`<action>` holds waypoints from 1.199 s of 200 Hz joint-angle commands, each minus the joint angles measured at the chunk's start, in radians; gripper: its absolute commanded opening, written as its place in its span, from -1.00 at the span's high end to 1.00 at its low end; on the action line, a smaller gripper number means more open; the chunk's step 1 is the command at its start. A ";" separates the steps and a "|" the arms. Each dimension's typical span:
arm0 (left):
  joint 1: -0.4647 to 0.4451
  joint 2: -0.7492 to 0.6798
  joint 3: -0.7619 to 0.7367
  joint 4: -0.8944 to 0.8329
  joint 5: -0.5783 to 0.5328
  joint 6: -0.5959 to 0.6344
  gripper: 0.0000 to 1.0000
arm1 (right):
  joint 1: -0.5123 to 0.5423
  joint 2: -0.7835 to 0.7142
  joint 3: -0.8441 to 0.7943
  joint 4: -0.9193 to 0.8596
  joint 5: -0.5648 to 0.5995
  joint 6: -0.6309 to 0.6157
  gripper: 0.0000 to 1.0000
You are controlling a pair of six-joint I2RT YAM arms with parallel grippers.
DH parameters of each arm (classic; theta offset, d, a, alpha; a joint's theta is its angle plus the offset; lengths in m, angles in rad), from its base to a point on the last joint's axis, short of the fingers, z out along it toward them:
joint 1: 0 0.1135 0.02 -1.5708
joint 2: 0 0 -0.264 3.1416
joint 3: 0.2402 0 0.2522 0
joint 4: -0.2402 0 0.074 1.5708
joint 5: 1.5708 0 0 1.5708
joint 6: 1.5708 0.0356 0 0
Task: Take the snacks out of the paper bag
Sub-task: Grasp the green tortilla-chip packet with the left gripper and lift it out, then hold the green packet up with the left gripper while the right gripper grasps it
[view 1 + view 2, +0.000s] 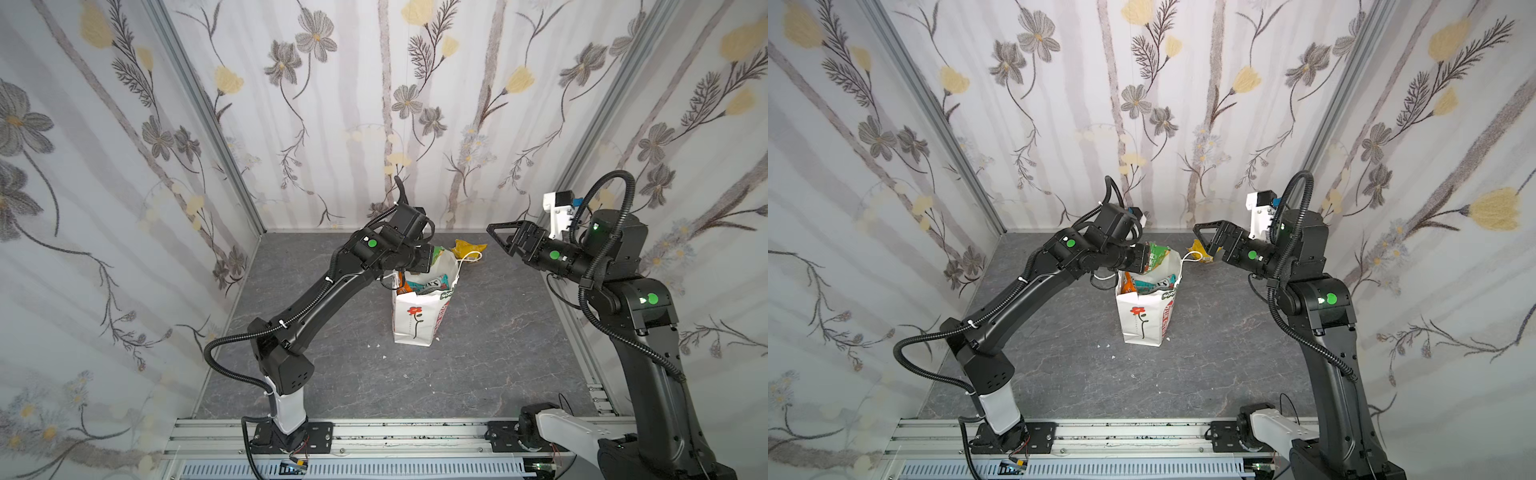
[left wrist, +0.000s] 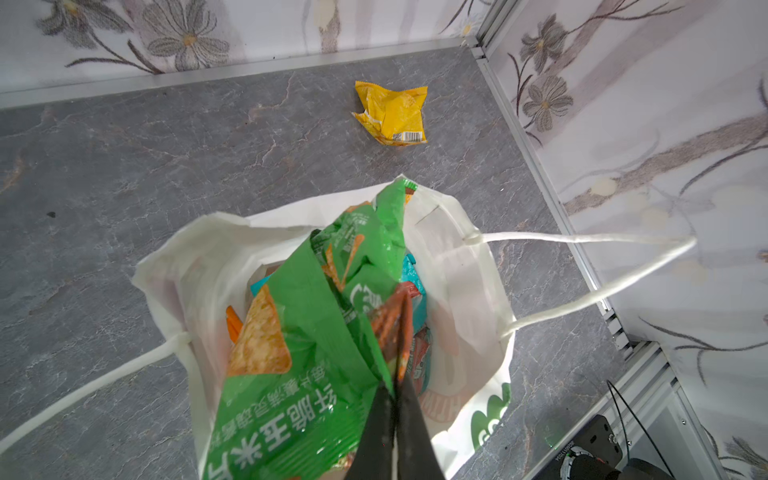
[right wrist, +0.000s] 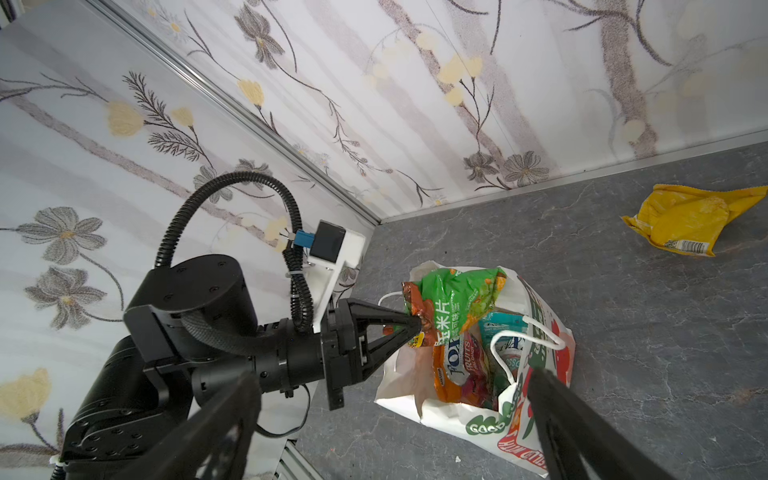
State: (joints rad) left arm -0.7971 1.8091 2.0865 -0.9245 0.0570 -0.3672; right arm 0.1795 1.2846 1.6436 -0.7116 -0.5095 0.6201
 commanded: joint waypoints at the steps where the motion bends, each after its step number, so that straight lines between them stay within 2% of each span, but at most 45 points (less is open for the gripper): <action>1: 0.001 -0.028 0.035 0.005 0.019 0.013 1.00 | 0.002 0.009 -0.004 0.060 0.017 0.001 -0.99; 30: 0.001 -0.042 0.085 -0.011 0.034 0.019 1.00 | 0.002 0.013 -0.025 0.136 -0.004 0.018 -0.99; 61: 0.001 -0.039 0.180 -0.033 0.065 0.013 1.00 | 0.002 0.016 -0.077 0.314 -0.070 0.028 -0.99; 98: 0.001 -0.011 0.354 -0.090 0.110 0.005 1.00 | -0.001 0.021 -0.174 0.519 -0.116 -0.058 -0.99; 129: 0.001 0.030 0.485 -0.151 0.145 0.007 1.00 | -0.002 0.077 -0.204 0.676 -0.248 -0.080 -0.99; 177: 0.001 0.020 0.500 -0.131 0.197 0.004 1.00 | 0.000 0.174 -0.204 0.787 -0.348 -0.099 -0.95; 240: -0.006 0.004 0.500 -0.085 0.215 -0.010 1.00 | 0.046 0.268 -0.210 0.944 -0.463 0.011 -0.86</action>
State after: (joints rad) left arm -0.8013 1.8236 2.5786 -1.0477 0.2619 -0.3710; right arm 0.2062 1.5333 1.4372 0.1017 -0.8986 0.5724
